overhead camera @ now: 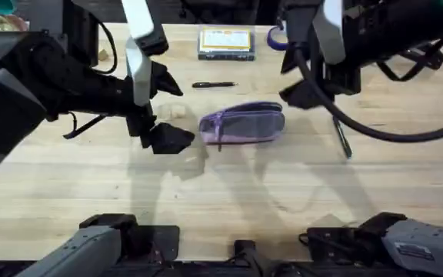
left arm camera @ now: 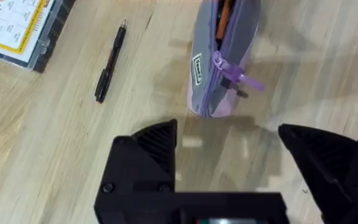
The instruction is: Unzip the bag, pick up the pens from the table one at a time and place them inside, then zip the bag closed.
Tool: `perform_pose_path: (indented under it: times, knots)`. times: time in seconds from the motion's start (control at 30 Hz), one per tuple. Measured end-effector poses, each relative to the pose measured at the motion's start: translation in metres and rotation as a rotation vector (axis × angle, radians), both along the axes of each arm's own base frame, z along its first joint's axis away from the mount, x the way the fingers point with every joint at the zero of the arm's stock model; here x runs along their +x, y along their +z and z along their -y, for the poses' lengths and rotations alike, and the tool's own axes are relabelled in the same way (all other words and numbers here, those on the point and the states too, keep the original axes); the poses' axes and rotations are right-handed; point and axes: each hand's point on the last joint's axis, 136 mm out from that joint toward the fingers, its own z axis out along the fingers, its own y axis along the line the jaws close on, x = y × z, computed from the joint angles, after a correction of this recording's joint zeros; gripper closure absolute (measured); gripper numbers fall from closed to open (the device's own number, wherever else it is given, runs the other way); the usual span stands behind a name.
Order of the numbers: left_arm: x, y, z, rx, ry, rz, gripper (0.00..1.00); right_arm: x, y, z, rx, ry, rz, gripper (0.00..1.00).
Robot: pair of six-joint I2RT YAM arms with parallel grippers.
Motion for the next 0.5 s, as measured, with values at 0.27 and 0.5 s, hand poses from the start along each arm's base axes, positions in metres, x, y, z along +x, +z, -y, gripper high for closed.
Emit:
perform_pose_path:
  times: [0.27, 0.5]
  knots:
    - [0.000, 0.000, 0.000, 0.003, 0.001, 0.000, 0.008, 0.005, -0.025, -0.010, -0.008, 0.019, -0.101, 0.969]
    - [0.000, 0.000, 0.000, 0.003, 0.001, 0.000, 0.008, 0.011, -0.083, -0.026, -0.047, 0.125, -0.274, 0.969]
